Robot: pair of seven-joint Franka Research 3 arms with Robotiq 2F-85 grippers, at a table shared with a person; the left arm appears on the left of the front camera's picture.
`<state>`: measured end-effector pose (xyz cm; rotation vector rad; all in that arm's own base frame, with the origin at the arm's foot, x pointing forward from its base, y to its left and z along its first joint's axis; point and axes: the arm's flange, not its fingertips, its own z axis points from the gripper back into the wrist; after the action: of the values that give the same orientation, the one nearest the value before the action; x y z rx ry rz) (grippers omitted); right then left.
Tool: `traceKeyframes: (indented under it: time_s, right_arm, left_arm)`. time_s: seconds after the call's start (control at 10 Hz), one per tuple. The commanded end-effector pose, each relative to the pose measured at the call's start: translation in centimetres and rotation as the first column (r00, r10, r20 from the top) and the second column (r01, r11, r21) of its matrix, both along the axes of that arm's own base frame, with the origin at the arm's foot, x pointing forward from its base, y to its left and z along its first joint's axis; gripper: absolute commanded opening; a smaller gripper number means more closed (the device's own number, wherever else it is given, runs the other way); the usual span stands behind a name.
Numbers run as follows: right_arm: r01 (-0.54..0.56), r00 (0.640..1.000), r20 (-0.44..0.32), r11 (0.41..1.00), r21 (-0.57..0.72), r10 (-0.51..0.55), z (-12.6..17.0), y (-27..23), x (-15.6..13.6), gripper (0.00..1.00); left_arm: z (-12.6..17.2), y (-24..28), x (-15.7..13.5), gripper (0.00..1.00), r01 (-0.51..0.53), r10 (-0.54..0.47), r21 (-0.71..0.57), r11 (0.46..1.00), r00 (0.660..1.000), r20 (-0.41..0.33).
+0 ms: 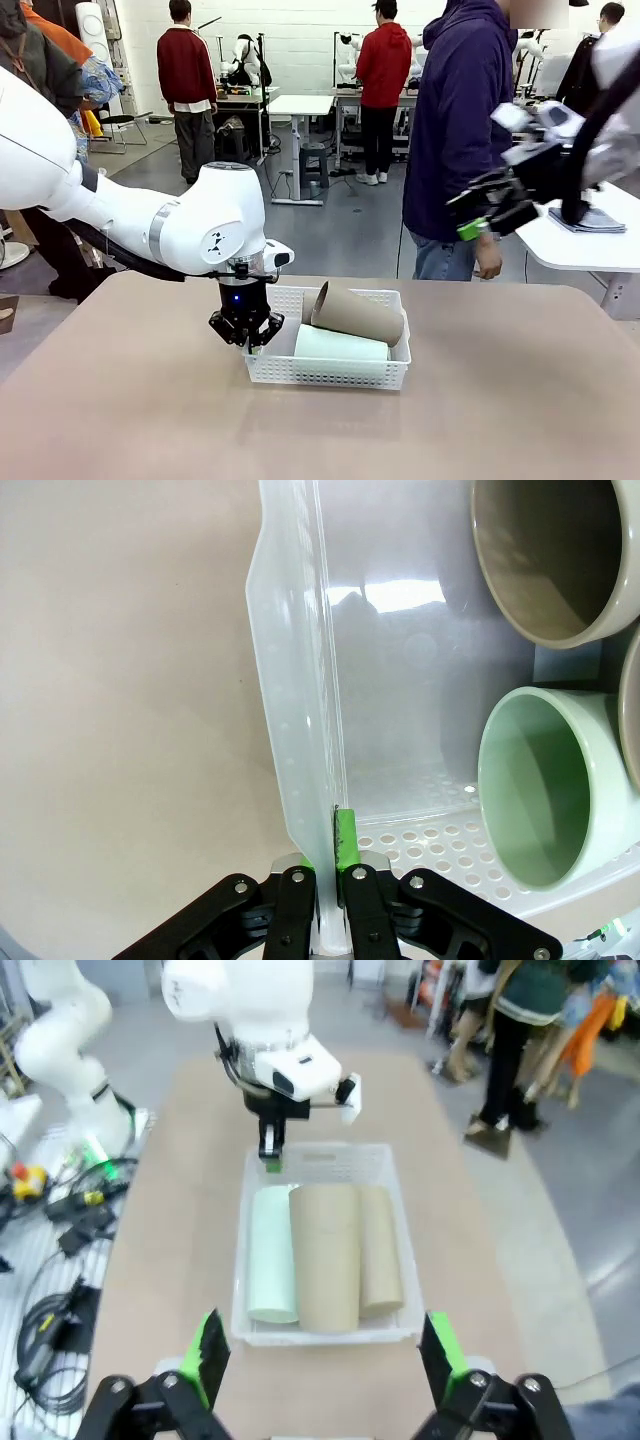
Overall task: Clean and organize the cups into the basket.
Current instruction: Pick up the Reusable plastic cup from the right side of the table and stack it inside the Organizing basket in the center of the table.
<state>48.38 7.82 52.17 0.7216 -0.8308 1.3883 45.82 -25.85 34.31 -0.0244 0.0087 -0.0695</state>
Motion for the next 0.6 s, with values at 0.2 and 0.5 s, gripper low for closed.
traceKeyframes:
  time_s: [0.2, 0.5]
  right_arm:
    - [0.088, 0.996, 0.014, 0.985, 0.15, -0.091, -1.3, -8.8, -2.5, 1.0]
    - [0.251, 0.961, -0.155, 0.958, 0.138, -0.229, -2.9, -14.8, -3.7, 1.0]
  left_arm:
    - [-0.1, 0.0, -0.1, 0.0, 0.001, -0.001, 0.003, 1.0, 1.0, -0.002]
    - [-0.1, 0.0, -0.1, 0.0, 0.001, -0.001, 0.003, 1.0, 1.0, -0.002]
